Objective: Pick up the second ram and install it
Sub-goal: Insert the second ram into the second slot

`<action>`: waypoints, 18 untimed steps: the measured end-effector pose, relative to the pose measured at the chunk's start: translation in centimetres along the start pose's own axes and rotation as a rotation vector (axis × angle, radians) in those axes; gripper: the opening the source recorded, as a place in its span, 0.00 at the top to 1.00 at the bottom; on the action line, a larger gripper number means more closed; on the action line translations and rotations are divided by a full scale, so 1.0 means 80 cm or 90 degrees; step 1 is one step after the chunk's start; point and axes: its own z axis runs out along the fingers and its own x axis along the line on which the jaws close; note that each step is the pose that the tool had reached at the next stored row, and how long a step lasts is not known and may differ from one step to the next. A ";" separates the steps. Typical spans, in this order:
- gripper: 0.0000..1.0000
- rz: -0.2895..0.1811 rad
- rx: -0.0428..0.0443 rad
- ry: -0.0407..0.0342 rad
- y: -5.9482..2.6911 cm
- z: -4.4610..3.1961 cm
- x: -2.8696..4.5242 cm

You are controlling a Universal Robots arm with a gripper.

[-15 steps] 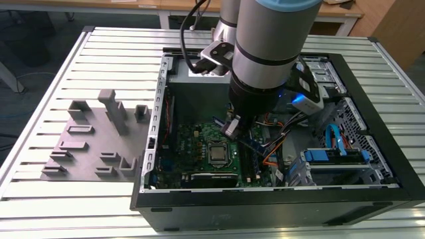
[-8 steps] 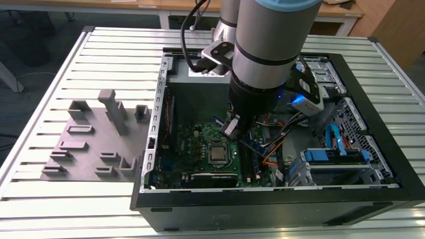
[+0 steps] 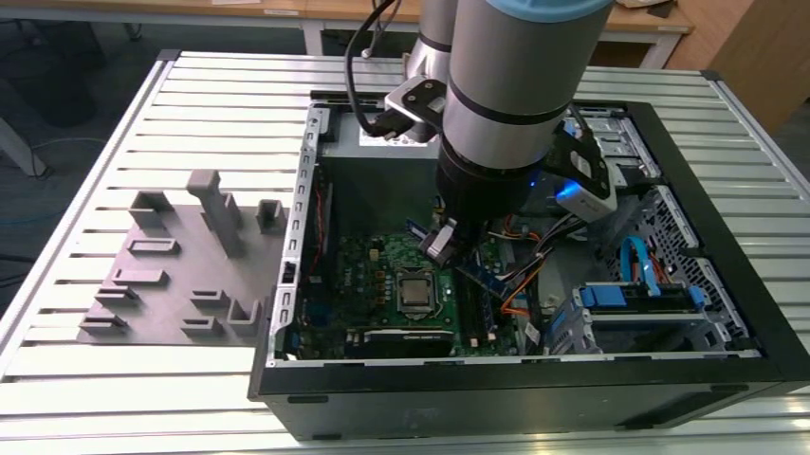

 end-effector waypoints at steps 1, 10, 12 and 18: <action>0.90 0.001 0.0001 -0.0001 0.000 0.0000 0.0000; 0.90 0.021 0.0017 -0.0006 0.000 0.0001 0.0000; 0.90 0.034 0.0027 -0.0010 0.000 0.0002 0.0000; 0.90 0.053 0.0042 -0.0014 0.000 0.0006 0.0001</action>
